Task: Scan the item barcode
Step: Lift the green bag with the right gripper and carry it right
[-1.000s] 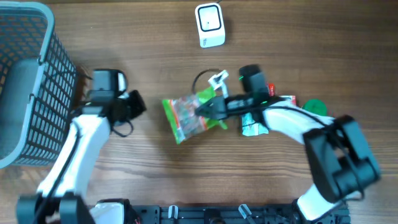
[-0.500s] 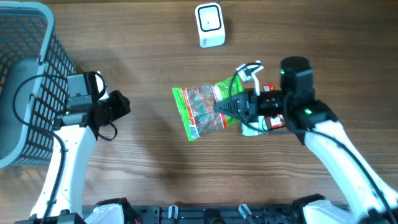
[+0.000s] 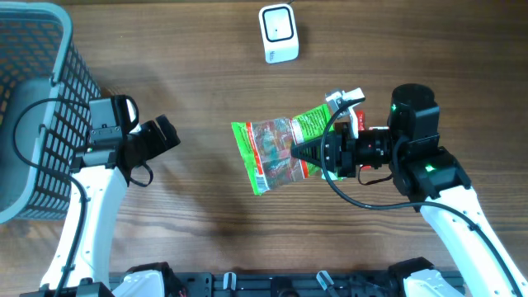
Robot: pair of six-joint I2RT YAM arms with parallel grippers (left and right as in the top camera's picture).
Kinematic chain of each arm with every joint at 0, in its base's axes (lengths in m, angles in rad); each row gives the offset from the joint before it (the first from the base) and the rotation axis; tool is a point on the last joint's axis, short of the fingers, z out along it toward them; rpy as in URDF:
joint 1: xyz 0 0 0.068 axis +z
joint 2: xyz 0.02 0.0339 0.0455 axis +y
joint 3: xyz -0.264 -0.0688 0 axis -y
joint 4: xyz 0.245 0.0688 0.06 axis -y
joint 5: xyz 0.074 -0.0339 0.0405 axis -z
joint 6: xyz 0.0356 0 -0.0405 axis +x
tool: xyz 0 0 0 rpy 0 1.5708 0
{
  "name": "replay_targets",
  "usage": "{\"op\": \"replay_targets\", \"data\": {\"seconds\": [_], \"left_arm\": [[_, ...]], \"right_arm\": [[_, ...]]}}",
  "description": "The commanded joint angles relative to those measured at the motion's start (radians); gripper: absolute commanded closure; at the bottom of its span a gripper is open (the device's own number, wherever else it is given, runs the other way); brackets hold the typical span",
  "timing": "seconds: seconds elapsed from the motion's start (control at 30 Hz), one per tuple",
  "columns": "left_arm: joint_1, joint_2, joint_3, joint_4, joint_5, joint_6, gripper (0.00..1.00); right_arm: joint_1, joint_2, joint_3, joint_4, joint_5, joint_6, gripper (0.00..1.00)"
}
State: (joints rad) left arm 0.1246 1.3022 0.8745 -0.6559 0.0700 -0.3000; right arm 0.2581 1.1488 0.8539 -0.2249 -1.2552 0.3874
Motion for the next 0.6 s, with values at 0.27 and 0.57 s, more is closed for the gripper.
{"op": "replay_targets", "data": {"seconds": [0.27,0.57], "left_arm": [[0.002,-0.006,0.012,0.033,-0.139,0.080,0.00],[0.002,-0.006,0.012,0.039,-0.139,0.114,0.00]], "right_arm": [[-0.003,-0.007,0.002,-0.013,-0.032,-0.020,0.96],[-0.003,-0.007,0.002,-0.032,-0.024,-0.016,0.96]]}}
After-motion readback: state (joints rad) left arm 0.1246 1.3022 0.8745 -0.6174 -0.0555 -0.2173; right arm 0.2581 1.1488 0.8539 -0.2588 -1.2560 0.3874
